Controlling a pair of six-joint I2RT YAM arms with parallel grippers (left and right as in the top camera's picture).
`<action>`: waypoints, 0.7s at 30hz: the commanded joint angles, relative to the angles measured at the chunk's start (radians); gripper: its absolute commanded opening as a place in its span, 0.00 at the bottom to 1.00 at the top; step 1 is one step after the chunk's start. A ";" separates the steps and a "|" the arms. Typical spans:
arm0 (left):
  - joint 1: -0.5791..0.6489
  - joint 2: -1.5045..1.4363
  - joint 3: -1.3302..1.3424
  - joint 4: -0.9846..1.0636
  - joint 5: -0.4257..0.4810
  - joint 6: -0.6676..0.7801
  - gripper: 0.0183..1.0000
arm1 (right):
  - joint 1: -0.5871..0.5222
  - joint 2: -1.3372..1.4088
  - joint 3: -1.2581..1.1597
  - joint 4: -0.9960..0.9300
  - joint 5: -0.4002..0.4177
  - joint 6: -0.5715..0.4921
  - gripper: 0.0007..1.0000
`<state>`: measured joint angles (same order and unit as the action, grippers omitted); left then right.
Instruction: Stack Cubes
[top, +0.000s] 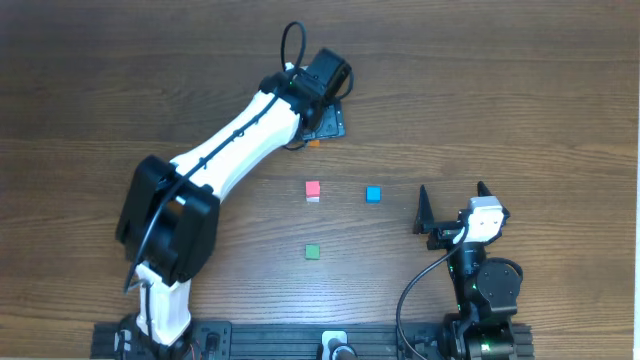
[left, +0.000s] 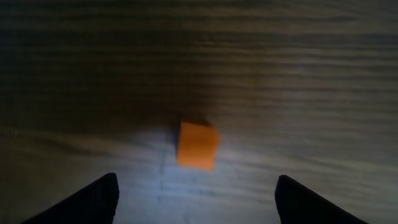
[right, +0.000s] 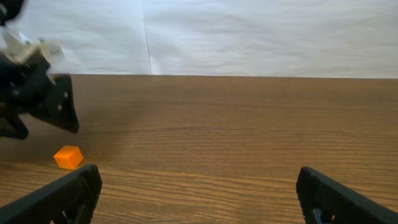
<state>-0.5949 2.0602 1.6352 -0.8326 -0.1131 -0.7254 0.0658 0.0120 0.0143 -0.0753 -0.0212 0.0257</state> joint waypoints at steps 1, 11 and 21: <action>0.008 0.085 0.011 0.037 0.005 0.064 0.80 | -0.006 -0.006 -0.009 0.002 -0.008 0.002 0.99; 0.008 0.135 0.012 0.063 0.005 0.068 0.74 | -0.006 -0.006 -0.009 0.002 -0.008 0.002 0.99; 0.003 0.136 0.012 0.059 0.008 0.071 0.41 | -0.006 -0.006 -0.009 0.002 -0.008 0.002 0.99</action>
<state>-0.5896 2.1834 1.6352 -0.7734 -0.1081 -0.6613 0.0658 0.0120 0.0143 -0.0753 -0.0212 0.0261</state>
